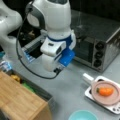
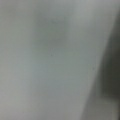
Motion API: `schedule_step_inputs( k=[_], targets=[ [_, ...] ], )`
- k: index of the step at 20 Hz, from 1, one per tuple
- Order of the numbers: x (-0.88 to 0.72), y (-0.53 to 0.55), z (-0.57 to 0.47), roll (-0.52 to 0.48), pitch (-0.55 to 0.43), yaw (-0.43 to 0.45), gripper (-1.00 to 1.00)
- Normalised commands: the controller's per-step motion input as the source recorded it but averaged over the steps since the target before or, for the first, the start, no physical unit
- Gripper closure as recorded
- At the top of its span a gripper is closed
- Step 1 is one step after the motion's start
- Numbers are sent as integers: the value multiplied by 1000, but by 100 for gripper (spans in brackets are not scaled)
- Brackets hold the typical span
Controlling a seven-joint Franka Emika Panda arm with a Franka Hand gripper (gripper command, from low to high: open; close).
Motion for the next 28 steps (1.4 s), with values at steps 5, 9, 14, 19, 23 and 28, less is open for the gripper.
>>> schedule_step_inputs(
  k=[5, 9, 14, 19, 23, 28],
  targets=[
    [-523, -274, -185, 195, -279, 112, -100],
    [-416, -485, -127, 178, -257, 72, -100],
    [-315, -324, 50, 81, -167, -16, -100],
    [-108, 9, -15, 1, -110, 16, -100],
    [2, 78, -53, -28, -50, 48, -100],
    [66, -27, -14, -1, -46, 29, -100]
  ],
)
